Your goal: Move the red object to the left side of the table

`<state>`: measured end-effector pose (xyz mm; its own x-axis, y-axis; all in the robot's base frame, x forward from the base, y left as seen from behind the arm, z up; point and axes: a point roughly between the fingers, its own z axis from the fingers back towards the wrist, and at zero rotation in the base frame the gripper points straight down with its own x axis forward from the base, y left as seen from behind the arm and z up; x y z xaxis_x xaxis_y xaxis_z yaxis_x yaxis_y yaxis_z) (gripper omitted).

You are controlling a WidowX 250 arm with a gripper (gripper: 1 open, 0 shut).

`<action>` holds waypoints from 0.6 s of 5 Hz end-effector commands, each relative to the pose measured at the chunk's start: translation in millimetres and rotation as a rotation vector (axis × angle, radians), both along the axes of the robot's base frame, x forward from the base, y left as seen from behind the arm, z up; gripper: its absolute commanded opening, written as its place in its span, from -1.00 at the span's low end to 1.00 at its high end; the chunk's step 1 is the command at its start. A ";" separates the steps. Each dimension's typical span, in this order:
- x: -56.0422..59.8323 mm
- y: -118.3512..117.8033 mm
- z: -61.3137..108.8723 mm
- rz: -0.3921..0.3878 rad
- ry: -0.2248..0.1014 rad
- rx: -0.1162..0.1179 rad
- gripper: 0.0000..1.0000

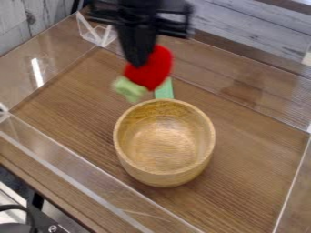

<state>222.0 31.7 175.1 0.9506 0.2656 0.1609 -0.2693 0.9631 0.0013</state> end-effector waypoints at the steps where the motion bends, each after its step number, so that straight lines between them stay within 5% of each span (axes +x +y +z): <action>1: -4.7 42.7 3.8 -0.045 -0.018 0.021 -1.00; 3: 10.6 88.1 -36.4 0.033 0.024 0.052 -1.00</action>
